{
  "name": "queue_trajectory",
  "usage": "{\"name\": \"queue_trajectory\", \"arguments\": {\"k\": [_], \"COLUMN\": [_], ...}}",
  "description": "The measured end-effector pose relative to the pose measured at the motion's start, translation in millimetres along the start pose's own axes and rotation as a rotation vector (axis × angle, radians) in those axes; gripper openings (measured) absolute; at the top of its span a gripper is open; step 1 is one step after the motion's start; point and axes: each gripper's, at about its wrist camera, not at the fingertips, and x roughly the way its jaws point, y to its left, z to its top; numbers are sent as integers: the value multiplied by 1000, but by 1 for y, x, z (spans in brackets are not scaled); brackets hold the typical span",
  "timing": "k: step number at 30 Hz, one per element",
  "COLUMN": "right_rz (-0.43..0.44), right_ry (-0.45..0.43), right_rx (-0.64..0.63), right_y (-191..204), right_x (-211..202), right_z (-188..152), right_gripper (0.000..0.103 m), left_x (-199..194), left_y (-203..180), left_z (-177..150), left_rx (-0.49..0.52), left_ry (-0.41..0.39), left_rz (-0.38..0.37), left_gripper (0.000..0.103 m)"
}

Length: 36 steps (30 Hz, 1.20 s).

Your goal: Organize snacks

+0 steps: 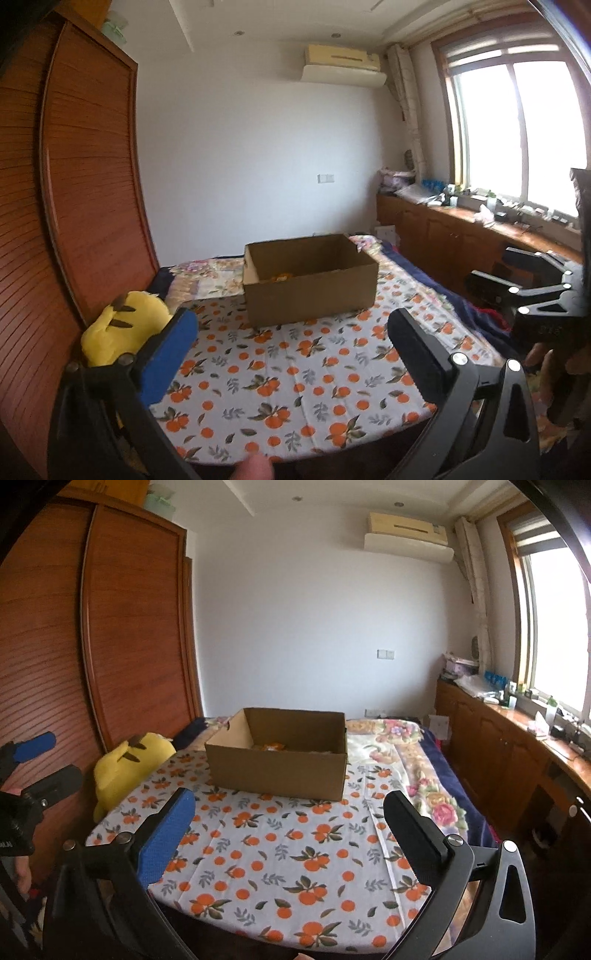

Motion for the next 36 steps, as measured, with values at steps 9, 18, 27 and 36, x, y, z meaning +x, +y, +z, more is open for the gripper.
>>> {"name": "queue_trajectory", "arguments": {"k": [9, 18, 27, 36], "right_rz": [-41, -31, -84, -96], "right_ry": [19, 30, 26, 31], "right_rx": [24, 29, 18, 20], "right_y": [9, 12, 11, 9], "right_x": [-10, -12, -5, 0], "right_z": [-29, -54, -66, -71], "right_gripper": [103, 103, 103, 103], "left_x": [-9, -3, 6, 7], "left_y": [-3, 0, 5, 11], "left_z": [-32, -47, -65, -75], "left_rx": [-20, -29, -40, -53], "left_ry": [11, 31, 61, 83], "left_rz": [24, 59, 88, 97], "left_gripper": [103, 103, 103, 103]}}
